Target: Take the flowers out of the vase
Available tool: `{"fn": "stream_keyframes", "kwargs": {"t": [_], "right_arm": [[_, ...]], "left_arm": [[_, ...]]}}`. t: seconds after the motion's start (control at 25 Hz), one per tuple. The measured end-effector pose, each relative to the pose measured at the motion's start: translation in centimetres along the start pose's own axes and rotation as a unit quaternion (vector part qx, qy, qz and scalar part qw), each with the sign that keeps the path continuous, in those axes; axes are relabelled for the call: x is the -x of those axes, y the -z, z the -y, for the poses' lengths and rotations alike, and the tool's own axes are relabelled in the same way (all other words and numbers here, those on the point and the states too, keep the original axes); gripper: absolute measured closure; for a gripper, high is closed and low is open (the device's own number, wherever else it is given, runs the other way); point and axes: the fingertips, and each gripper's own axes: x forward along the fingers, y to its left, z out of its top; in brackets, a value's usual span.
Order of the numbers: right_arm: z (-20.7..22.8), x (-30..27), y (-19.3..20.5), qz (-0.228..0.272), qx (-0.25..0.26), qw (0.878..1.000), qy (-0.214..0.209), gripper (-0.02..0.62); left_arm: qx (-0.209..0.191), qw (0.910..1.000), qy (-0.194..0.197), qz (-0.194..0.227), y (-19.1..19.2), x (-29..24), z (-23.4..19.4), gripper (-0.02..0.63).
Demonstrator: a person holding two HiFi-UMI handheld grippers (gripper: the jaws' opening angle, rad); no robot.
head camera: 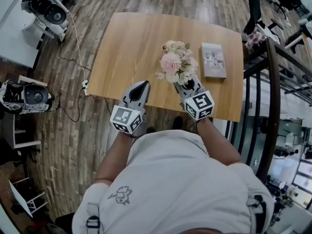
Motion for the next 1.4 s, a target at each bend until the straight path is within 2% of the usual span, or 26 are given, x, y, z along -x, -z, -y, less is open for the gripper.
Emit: {"fn": "stream_keyframes", "kwargs": {"t": [0.4,0.68,0.96,1.12,1.4], "right_arm": [[-7.5,1.3,0.8,0.005,-0.013,0.999,0.041,0.536],[-14.2,4.2,0.0,0.006,-0.007,0.999,0.048,0.537],[-11.4,8.9,0.2,0.010,-0.001,1.000,0.021,0.537],[-11.2,12.5,0.9,0.008,0.000,1.000,0.008,0.537],[-11.7,18.6,2.6,0.006,-0.009,1.000,-0.008,0.537]], "left_arm": [[-0.002,0.9981,0.062,-0.003,0.9,5.6,-1.6,0.601],[0.001,0.9967,0.081,0.009,0.4,11.7,-0.9,0.601],[-0.002,0.9973,0.070,0.022,1.5,9.5,3.5,0.601],[-0.002,0.9984,0.041,0.037,2.0,10.4,6.6,0.601],[-0.002,0.9993,0.007,0.037,3.6,12.0,11.1,0.601]]}}
